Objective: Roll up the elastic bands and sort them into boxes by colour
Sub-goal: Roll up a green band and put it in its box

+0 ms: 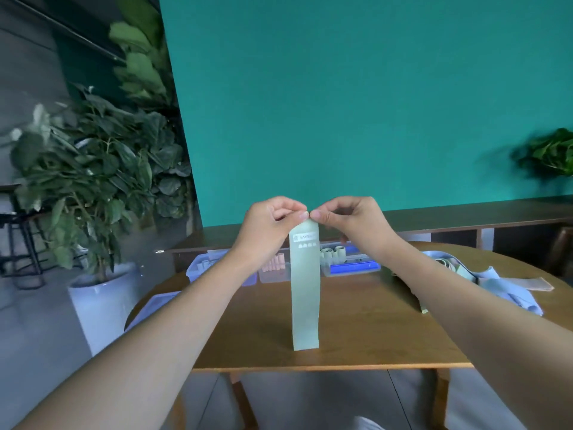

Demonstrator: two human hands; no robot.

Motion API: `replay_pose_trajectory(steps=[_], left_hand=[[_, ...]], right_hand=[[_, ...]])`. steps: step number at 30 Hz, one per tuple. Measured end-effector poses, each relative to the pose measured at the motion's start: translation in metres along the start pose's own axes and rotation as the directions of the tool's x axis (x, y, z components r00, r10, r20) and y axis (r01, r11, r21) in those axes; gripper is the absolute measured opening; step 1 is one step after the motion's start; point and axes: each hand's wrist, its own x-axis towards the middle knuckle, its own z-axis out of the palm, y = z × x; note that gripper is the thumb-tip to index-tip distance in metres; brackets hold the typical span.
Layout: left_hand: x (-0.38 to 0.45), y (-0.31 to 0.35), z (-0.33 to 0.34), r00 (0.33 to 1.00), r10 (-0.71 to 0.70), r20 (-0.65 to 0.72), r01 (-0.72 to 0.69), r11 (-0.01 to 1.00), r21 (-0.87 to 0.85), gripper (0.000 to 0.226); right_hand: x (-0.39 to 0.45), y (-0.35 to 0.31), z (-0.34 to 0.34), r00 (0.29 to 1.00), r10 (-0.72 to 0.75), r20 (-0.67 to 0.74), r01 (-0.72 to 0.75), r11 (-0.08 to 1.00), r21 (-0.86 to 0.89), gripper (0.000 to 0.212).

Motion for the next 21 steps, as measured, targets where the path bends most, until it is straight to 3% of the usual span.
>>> replay_pose_trajectory(steps=[4,11,16,21], left_hand=[[-0.015,0.019,-0.025,1.000,0.013,-0.026,-0.011,0.998,0.060,0.014],[-0.029,0.024,-0.056,0.995,-0.095,0.031,0.089,0.984,0.156,0.012],[-0.028,0.015,-0.058,0.995,-0.092,-0.038,0.098,0.977,0.190,0.009],[-0.011,-0.005,-0.066,0.981,-0.148,-0.121,0.162,0.981,0.111,0.007]], right_hand=[[-0.008,-0.022,0.015,0.999,0.013,0.047,-0.017,0.996,0.083,0.020],[-0.019,-0.035,0.031,0.980,0.076,0.184,-0.102,0.986,0.133,0.029],[-0.032,-0.010,0.040,0.884,0.193,0.425,-0.198,0.980,-0.031,0.024],[-0.052,0.041,0.066,0.799,0.335,0.500,-0.319,0.940,-0.120,0.029]])
